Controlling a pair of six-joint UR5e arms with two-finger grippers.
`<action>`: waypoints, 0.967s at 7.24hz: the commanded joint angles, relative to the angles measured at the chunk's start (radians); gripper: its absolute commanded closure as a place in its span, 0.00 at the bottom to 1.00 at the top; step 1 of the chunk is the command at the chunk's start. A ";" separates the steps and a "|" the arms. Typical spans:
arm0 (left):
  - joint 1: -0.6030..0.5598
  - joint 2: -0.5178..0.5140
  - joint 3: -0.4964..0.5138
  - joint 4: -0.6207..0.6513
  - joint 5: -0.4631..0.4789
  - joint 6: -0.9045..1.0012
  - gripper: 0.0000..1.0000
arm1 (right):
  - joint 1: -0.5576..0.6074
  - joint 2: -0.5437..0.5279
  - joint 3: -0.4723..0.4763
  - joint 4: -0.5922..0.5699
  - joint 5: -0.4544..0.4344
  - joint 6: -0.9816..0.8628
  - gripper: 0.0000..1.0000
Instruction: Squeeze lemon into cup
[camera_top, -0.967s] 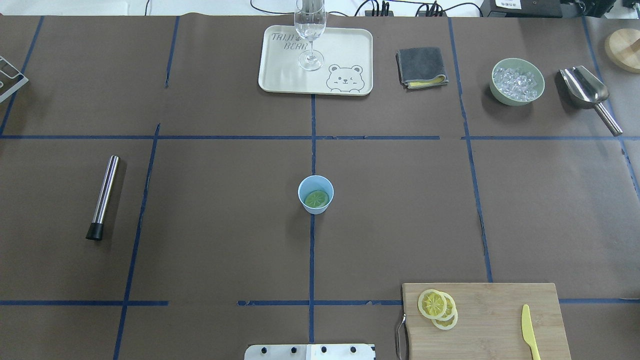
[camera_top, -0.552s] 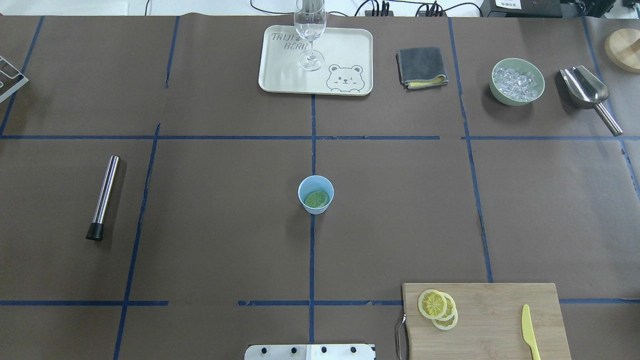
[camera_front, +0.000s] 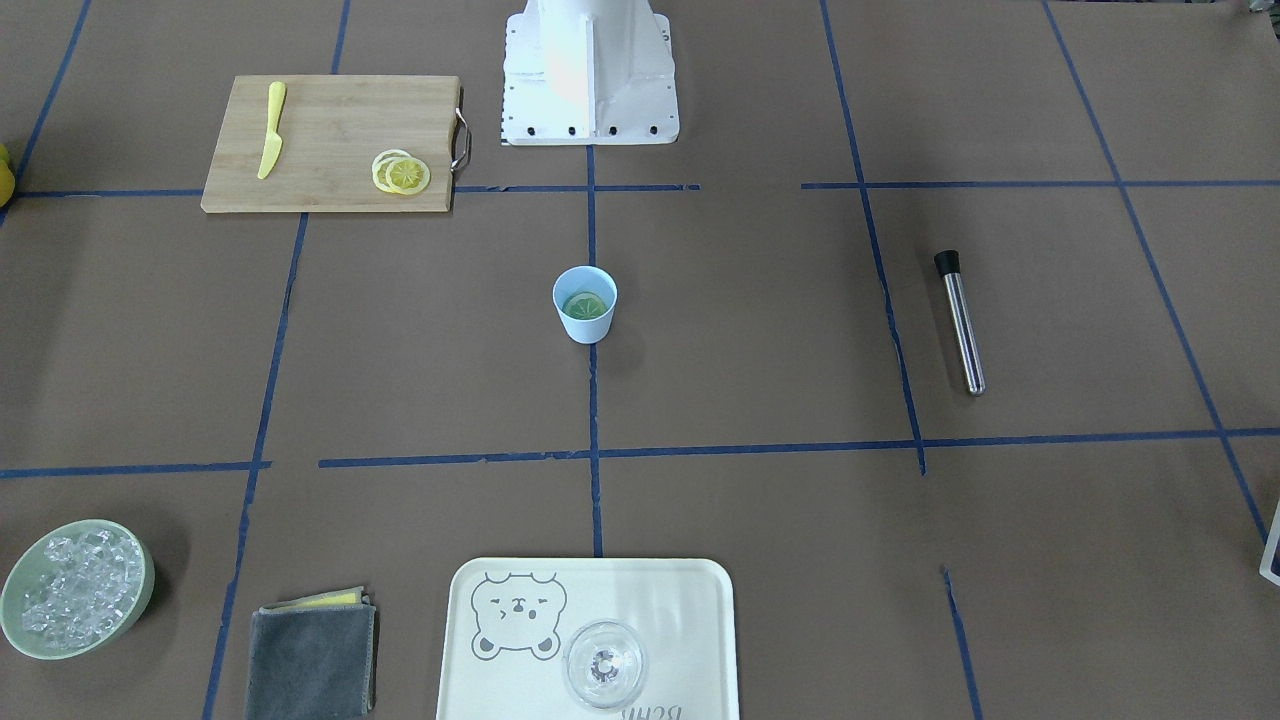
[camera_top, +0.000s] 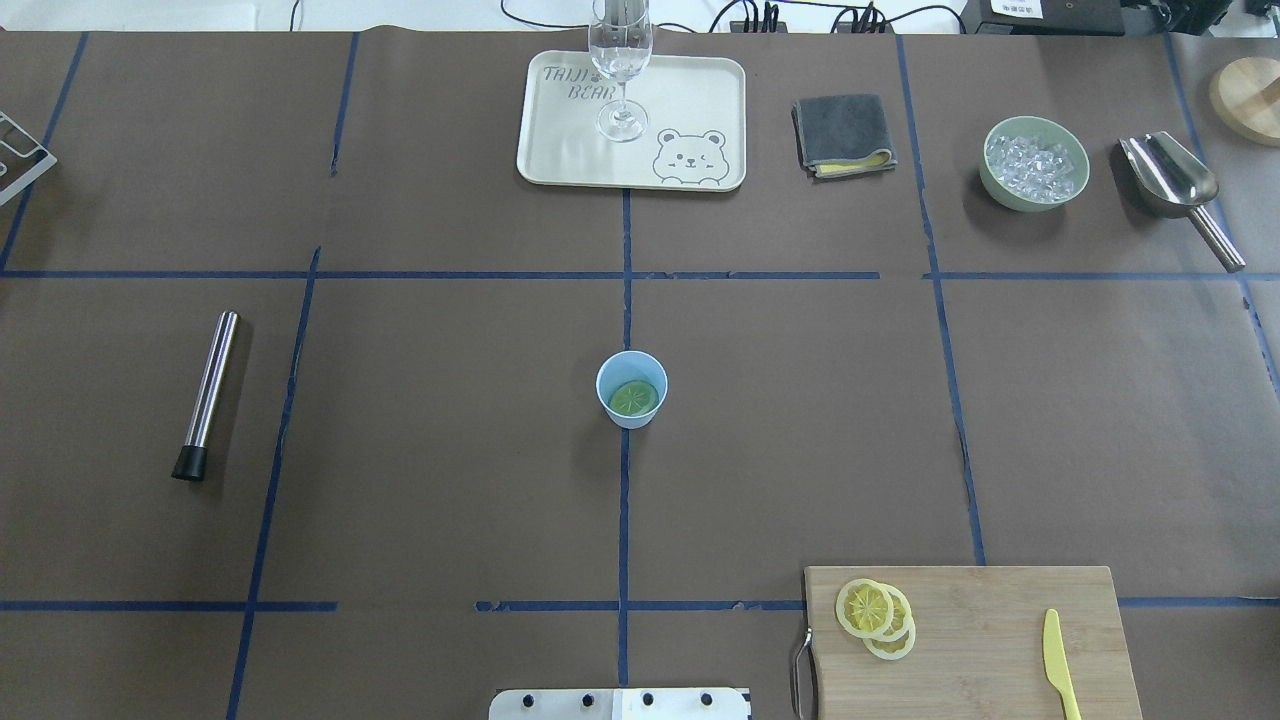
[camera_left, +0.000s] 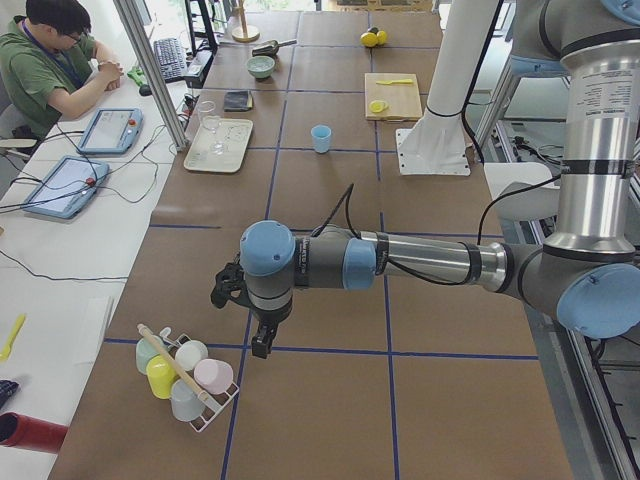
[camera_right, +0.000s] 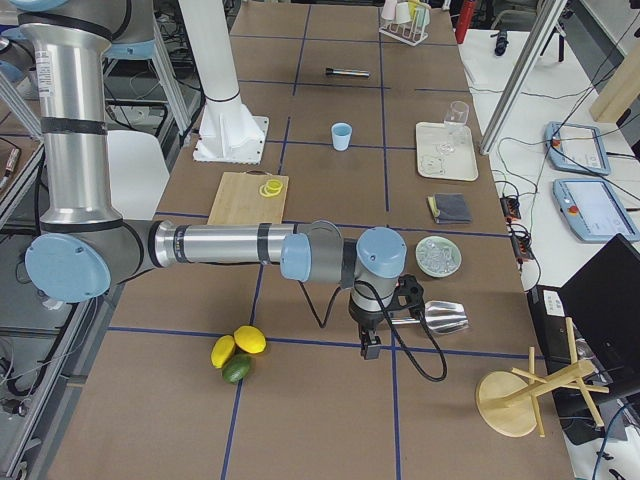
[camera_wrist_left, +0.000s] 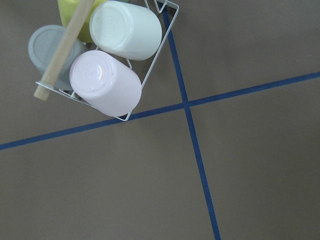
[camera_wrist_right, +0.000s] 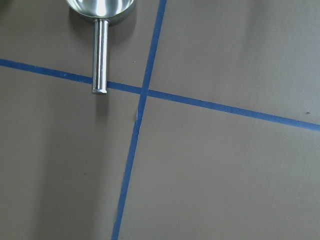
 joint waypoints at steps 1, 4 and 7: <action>0.000 -0.001 -0.009 -0.003 -0.002 0.003 0.00 | 0.000 -0.012 -0.002 -0.001 0.000 0.001 0.00; 0.000 0.002 -0.009 -0.024 0.000 0.001 0.00 | 0.000 -0.009 -0.002 -0.001 0.002 0.002 0.00; 0.000 0.002 -0.004 -0.026 0.000 0.001 0.00 | 0.000 -0.009 -0.003 -0.001 0.003 0.002 0.00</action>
